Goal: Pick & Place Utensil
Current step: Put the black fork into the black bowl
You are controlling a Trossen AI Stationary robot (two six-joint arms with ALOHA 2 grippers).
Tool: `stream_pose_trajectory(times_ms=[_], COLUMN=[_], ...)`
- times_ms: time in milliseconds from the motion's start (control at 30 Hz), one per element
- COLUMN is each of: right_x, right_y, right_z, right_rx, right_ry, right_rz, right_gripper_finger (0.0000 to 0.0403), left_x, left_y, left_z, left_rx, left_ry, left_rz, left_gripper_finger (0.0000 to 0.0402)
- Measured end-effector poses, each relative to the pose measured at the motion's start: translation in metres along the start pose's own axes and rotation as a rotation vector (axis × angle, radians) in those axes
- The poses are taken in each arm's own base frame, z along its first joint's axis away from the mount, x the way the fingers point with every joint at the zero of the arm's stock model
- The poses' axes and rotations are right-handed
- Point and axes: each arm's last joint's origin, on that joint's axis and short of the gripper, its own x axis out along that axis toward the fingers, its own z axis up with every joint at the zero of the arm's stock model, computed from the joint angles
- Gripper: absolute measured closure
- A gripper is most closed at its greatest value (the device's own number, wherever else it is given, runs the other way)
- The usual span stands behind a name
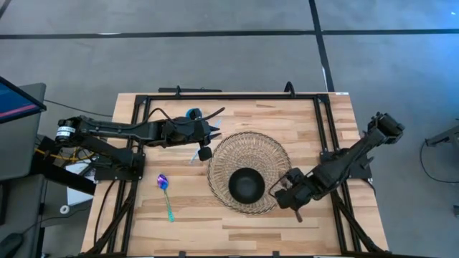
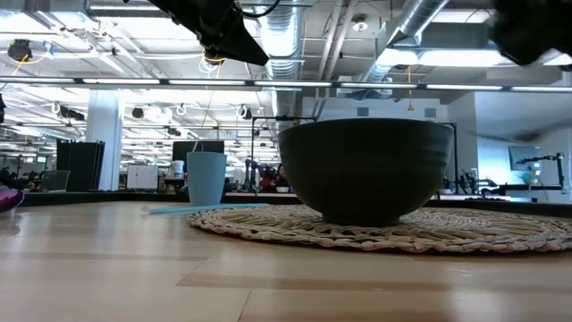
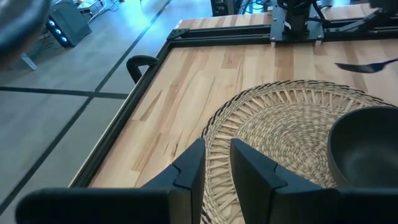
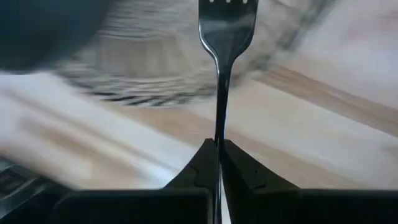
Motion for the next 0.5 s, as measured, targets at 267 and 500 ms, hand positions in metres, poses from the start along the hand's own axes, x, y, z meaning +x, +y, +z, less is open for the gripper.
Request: stream_pose_trajectory(times_ms=[267, 500], right_x=[-0.019, 0.003], right_y=[0.045, 0.057], right_z=[0.030, 0.066], right_rx=[-0.090, -0.072], right_ry=[0.074, 0.229], right_rz=[0.320, 0.308], right_gripper_finger=[0.0400, 0.0397], left_x=[0.000, 0.000], left_y=[0.000, 0.000], left_z=[0.000, 0.000], left_rx=[0.000, 0.002], left_ry=[0.000, 0.004], left_rz=[0.000, -0.001], left_gripper_finger=[0.0325, 0.0325])
